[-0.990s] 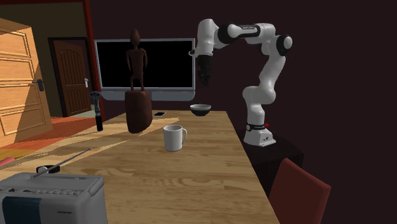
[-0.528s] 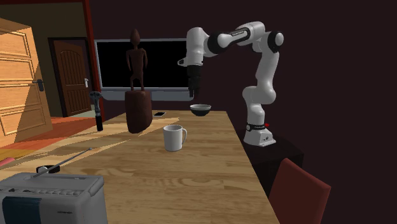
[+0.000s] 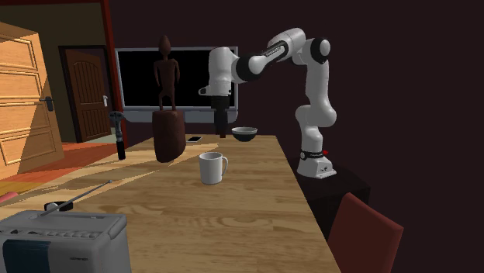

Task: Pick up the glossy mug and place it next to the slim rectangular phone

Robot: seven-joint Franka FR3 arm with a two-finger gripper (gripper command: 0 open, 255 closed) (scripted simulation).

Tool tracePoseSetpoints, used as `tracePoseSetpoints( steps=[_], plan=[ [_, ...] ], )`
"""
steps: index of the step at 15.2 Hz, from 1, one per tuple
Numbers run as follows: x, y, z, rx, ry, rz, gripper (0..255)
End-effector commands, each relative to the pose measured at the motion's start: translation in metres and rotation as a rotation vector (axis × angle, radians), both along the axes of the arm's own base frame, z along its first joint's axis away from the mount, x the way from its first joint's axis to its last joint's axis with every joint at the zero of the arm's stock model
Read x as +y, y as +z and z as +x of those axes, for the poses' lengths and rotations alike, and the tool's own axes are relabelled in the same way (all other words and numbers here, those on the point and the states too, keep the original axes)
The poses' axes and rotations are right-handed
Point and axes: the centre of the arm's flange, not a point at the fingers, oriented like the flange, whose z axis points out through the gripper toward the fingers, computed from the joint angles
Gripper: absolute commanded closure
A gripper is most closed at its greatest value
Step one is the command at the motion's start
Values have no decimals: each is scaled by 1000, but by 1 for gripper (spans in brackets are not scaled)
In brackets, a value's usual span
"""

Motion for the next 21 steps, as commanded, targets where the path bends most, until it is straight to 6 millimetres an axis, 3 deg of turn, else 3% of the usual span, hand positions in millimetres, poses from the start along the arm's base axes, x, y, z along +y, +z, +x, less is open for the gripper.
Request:
tracePoseSetpoints(
  steps=[1,5,13,20,21],
  plan=[
    [8,-19,19,5,2,-2,0],
    [24,-49,54,15,4,-5,0],
    [26,-89,54,15,4,-5,0],
    [26,-89,55,15,4,-5,0],
    [26,-89,55,15,4,-5,255]
  ],
)
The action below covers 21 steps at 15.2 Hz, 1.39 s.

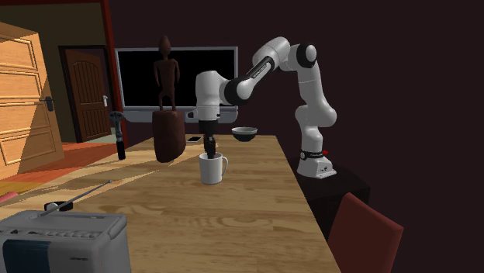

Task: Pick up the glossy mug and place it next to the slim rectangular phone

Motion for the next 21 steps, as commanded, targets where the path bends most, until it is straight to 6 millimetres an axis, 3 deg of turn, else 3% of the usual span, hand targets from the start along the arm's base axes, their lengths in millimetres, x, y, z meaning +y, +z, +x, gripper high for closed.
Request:
tracePoseSetpoints(
  steps=[1,9,21],
  plan=[
    [0,0,0,0,0,0,255],
    [0,0,0,0,0,0,255],
    [0,63,0,0,0,0,255]
  ],
)
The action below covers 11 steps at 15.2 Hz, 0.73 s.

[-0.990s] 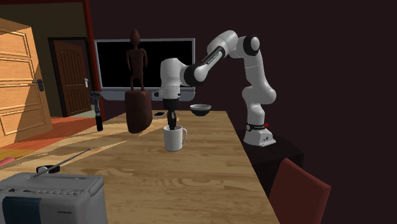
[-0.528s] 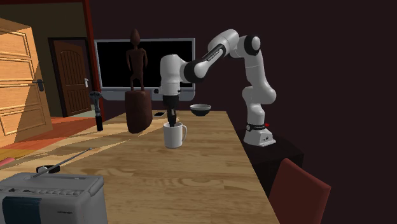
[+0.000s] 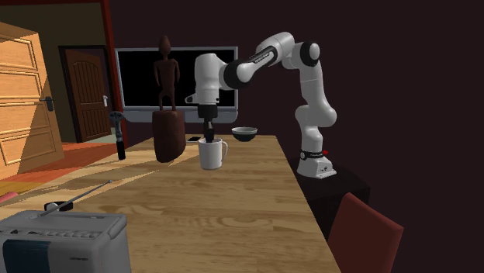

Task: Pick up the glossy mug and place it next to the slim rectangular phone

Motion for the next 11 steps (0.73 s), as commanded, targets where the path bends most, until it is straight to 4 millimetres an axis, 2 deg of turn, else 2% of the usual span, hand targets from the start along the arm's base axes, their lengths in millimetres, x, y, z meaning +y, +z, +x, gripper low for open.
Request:
tracePoseSetpoints(
  steps=[1,11],
  plan=[
    [0,10,0,0,0,0,255],
    [0,63,0,0,0,0,255]
  ],
)
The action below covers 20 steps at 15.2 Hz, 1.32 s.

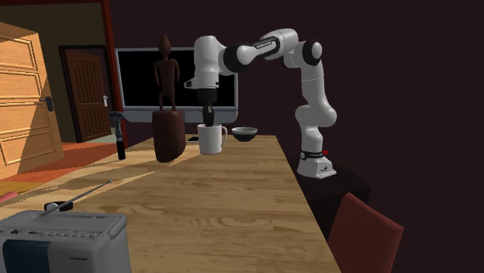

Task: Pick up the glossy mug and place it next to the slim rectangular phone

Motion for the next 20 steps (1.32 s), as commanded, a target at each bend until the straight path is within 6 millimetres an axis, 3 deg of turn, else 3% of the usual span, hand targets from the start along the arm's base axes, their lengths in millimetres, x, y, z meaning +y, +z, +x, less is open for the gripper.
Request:
tracePoseSetpoints(
  steps=[1,10,20],
  plan=[
    [0,10,0,0,0,0,255],
    [0,57,0,0,0,0,255],
    [-131,57,-17,0,0,0,255]
  ],
)
